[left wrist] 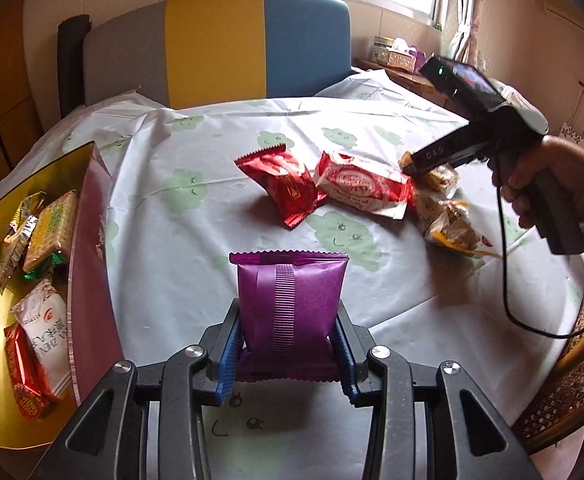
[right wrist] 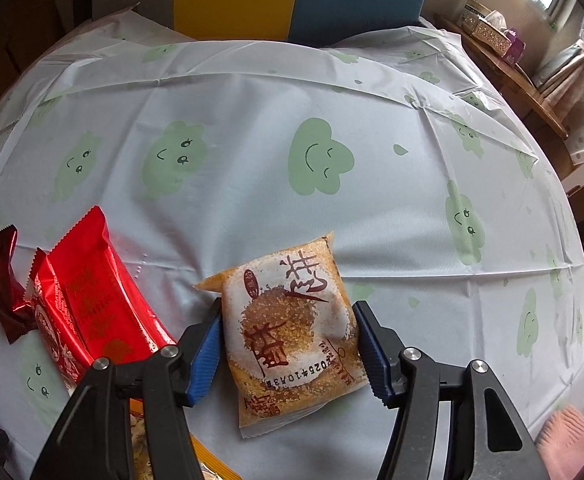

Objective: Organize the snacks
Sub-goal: 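Grasp the square cake packet with the right gripper while the left holds the purple packet, then lower the purple packet into the tray and open the left gripper, then withdraw the open left gripper from the tray while the right holds the cake packet, then carry the cake packet over the gold tray and open the right gripper, then move the open right gripper back toward the red snacks on the table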

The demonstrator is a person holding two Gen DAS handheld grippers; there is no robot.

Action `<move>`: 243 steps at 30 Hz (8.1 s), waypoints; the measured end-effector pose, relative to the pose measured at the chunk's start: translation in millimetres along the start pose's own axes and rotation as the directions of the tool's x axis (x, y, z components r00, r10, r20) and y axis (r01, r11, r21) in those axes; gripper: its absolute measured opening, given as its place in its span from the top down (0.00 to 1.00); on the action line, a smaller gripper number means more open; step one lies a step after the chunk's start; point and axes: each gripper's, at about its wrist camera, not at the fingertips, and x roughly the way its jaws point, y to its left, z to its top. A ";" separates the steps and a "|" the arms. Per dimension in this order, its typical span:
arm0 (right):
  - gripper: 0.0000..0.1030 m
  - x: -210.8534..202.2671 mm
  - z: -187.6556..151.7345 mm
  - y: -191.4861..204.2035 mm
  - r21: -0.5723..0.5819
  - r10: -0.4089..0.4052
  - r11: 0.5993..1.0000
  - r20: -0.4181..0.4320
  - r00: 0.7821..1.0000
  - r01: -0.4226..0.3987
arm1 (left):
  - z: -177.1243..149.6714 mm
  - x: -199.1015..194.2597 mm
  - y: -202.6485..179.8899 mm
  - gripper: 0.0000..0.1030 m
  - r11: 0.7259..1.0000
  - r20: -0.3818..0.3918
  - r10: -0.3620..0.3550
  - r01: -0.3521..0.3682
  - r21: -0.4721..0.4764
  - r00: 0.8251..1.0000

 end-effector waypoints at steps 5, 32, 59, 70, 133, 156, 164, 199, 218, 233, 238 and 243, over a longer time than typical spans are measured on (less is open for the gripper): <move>0.40 -1.0 -0.4 0.9 0.005 0.005 1.000 -0.004 1.000 -0.005 | 6.7 -17.1 0.6 0.60 1.000 0.027 -0.006 0.007 -0.019 1.000; 0.41 -7.0 -4.7 7.7 -0.038 -0.026 0.999 0.020 0.999 0.027 | 29.5 -81.8 68.4 0.60 0.979 0.126 0.071 -0.045 -0.199 0.989; 0.41 -10.1 -5.2 12.7 -0.088 -0.040 0.995 0.029 0.999 0.042 | -9.8 -71.0 225.9 0.60 0.787 -0.092 0.392 -0.385 -0.481 0.915; 0.41 -10.2 -5.0 12.8 -0.091 -0.038 0.995 0.031 0.999 0.041 | -10.0 -54.7 241.3 0.60 0.770 -0.129 0.321 -0.338 -0.541 0.938; 0.42 -13.2 -4.7 7.4 0.022 -0.034 0.999 -0.006 0.999 0.034 | -27.9 -95.2 182.7 0.51 0.823 -0.023 0.367 -0.336 -0.459 0.930; 0.42 -127.9 -4.6 156.5 -0.094 0.367 0.930 0.229 0.902 -0.355 | -44.0 -120.4 200.7 0.51 0.792 0.010 0.402 -0.342 -0.505 0.916; 0.42 -143.6 -32.1 274.6 -0.275 0.550 0.816 0.102 0.829 -0.508 | -57.3 -132.7 218.8 0.51 0.750 0.001 0.442 -0.368 -0.550 0.897; 0.27 -142.4 -84.9 345.1 -0.430 0.587 0.741 0.039 0.809 -0.517 | -78.1 -139.8 229.2 0.51 0.713 -0.038 0.469 -0.404 -0.574 0.882; 0.24 -162.0 -72.1 238.0 -0.434 0.437 0.843 0.209 0.875 -0.317 | -60.1 -139.3 203.1 0.51 0.772 0.001 0.456 -0.395 -0.498 0.890; 0.21 -98.7 -28.3 51.3 -0.094 0.092 0.993 0.252 0.963 -0.071 | -38.5 -124.3 174.9 0.51 0.832 0.010 0.412 -0.371 -0.413 0.911; 0.24 -59.5 -28.0 -9.7 0.171 0.024 0.984 0.112 0.993 -0.043 | -25.2 -118.1 158.3 0.51 0.861 0.019 0.388 -0.355 -0.365 0.921; 0.24 -63.7 -24.2 -11.9 0.190 0.084 0.976 0.131 0.988 -0.108 | -11.4 -106.4 139.0 0.51 0.892 0.025 0.347 -0.322 -0.317 0.938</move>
